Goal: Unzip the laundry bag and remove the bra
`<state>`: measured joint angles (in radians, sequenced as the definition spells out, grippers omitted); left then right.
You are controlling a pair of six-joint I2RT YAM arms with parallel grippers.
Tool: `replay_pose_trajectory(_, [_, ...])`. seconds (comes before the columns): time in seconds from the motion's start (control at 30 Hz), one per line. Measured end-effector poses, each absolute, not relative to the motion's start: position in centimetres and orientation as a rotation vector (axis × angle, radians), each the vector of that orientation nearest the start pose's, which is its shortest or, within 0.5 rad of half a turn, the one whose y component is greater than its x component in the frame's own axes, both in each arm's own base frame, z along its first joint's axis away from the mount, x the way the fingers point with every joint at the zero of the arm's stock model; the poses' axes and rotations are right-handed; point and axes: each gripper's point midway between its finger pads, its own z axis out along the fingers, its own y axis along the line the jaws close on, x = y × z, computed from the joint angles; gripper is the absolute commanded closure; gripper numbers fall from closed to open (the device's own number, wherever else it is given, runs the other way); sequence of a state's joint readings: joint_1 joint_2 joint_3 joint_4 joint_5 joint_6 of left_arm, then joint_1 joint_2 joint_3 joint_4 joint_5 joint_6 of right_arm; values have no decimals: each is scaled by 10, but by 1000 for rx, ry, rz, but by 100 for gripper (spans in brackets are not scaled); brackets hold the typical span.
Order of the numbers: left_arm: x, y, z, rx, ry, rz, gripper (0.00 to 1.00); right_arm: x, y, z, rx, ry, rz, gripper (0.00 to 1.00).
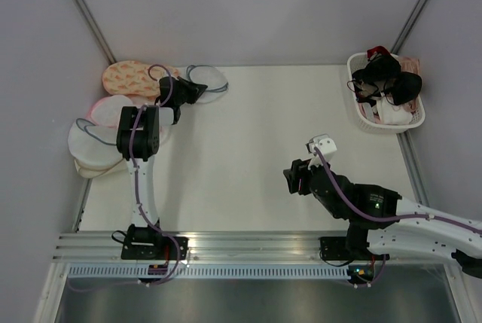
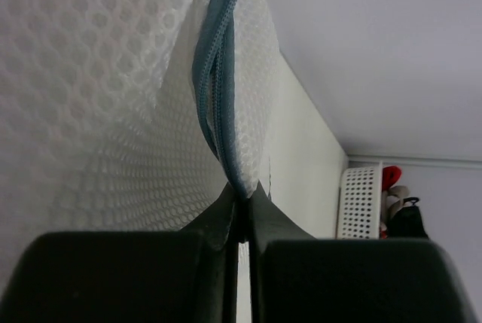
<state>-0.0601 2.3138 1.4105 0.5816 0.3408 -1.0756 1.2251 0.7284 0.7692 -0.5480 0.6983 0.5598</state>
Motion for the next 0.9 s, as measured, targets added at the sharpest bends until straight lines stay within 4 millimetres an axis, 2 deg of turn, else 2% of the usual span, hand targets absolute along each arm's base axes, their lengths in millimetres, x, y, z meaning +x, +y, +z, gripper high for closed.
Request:
replay_pose_trajectory(0.13, [637, -113, 58, -809, 1770, -1166, 98, 173, 198, 211, -253, 1992, 414, 39])
replay_pose_trajectory(0.2, [646, -102, 56, -840, 1722, -1199, 98, 173, 199, 208, -254, 2001, 409, 39])
replay_pose_trajectory(0.23, [648, -97, 54, -855, 1708, -1210, 93, 173, 199, 207, -253, 2004, 409, 39])
replay_pose_trajectory(0.27, [650, -93, 54, -863, 1699, -1220, 74, 172, 200, 205, -253, 2007, 409, 38])
replay_pose_trajectory(0.33, [655, -81, 58, -874, 1669, -1239, 52, 171, 200, 200, -255, 2017, 408, 38])
replay_pose_trajectory(0.37, [656, -77, 60, -876, 1662, -1246, 29, 171, 199, 198, -258, 2021, 404, 37])
replay_pose_trajectory(0.43, [656, -71, 68, -855, 1639, -1267, 5, 170, 199, 191, -263, 2034, 393, 36])
replay_pose_trajectory(0.47, [655, -69, 73, -843, 1630, -1279, 0, 170, 199, 188, -270, 2041, 387, 32])
replay_pose_trajectory(0.57, [645, -70, 94, -805, 1624, -1294, 0, 170, 201, 182, -283, 2057, 377, 29])
replay_pose_trajectory(0.7, [619, -77, 132, -738, 1650, -1290, 0, 169, 202, 184, -275, 2056, 394, 24])
replay_pose_trajectory(0.73, [610, -79, 147, -714, 1656, -1285, 0, 168, 201, 185, -272, 2052, 401, 23])
replay_pose_trajectory(0.8, [585, -84, 176, -671, 1665, -1267, 0, 168, 198, 192, -255, 2032, 424, 14])
replay_pose_trajectory(0.83, [572, -86, 191, -650, 1667, -1256, 0, 168, 198, 195, -247, 2026, 434, 14])
replay_pose_trajectory(0.87, [556, -89, 205, -623, 1667, -1242, 0, 168, 196, 198, -240, 2015, 443, 3])
replay_pose_trajectory(0.9, [537, -94, 217, -596, 1671, -1232, 0, 168, 194, 202, -229, 2005, 452, 2])
